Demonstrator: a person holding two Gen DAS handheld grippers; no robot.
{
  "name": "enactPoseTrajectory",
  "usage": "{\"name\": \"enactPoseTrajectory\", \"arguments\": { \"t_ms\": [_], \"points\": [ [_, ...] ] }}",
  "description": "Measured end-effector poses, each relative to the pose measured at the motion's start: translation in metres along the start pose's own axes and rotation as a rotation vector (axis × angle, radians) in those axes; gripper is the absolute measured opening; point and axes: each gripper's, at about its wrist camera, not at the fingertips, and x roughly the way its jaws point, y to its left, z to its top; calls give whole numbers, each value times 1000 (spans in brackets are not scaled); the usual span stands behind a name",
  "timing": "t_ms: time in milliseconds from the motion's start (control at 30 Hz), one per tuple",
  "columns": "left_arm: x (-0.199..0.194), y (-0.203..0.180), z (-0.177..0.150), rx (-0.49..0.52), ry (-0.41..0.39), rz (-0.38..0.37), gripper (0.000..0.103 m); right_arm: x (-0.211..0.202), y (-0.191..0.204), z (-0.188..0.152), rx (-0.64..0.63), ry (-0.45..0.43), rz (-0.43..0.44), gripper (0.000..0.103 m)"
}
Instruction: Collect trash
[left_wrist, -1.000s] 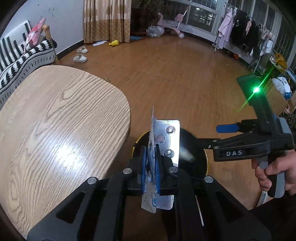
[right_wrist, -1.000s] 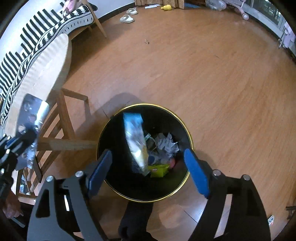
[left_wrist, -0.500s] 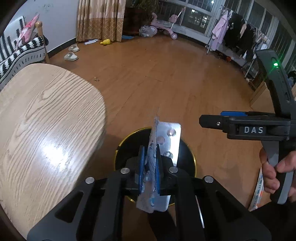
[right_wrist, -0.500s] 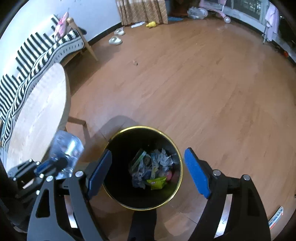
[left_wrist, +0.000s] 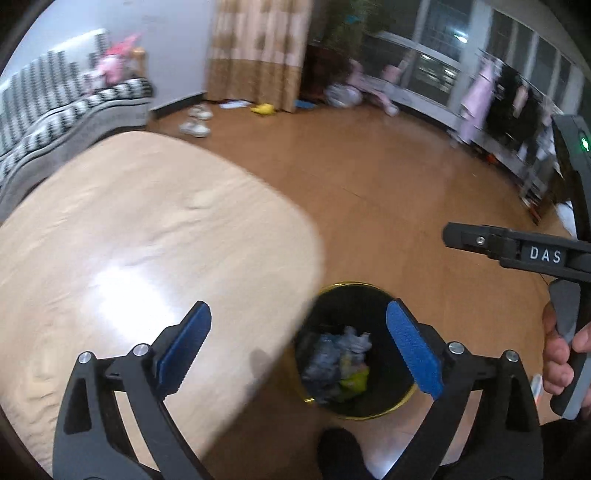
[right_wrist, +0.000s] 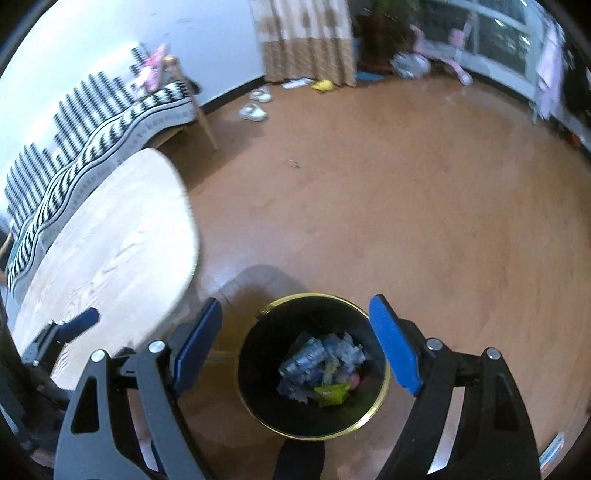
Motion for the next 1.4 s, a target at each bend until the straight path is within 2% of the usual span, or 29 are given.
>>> {"name": "enactPoseTrajectory", "arguments": {
  "t_ms": [133, 233, 267, 467, 633, 767, 867, 1033, 1400],
  "points": [
    [-50, 66, -12, -94, -45, 128, 94, 0, 61, 8, -99, -29, 44, 82],
    [-83, 116, -26, -162, -70, 221, 94, 4, 126, 10, -194, -27, 106, 82],
    [-99, 138, -34, -192, -79, 269, 94, 6, 143, 11, -217, -25, 120, 82],
    [-170, 240, -89, -391, -93, 442, 94, 15, 275, -1, -372, -4, 240, 83],
    [-219, 306, -141, -521, -104, 564, 94, 19, 376, -25, -498, 8, 314, 83],
    [-252, 338, -168, -588, -122, 637, 94, 26, 430, -43, -566, 31, 342, 83],
    [-270, 355, -180, -627, -143, 668, 94, 32, 457, -55, -602, 36, 345, 83],
    [-277, 375, -185, -673, -151, 663, 94, 45, 479, -61, -624, 51, 342, 83],
    [-273, 385, -181, -640, -149, 666, 94, 52, 482, -60, -628, 55, 340, 83]
  ]
}}
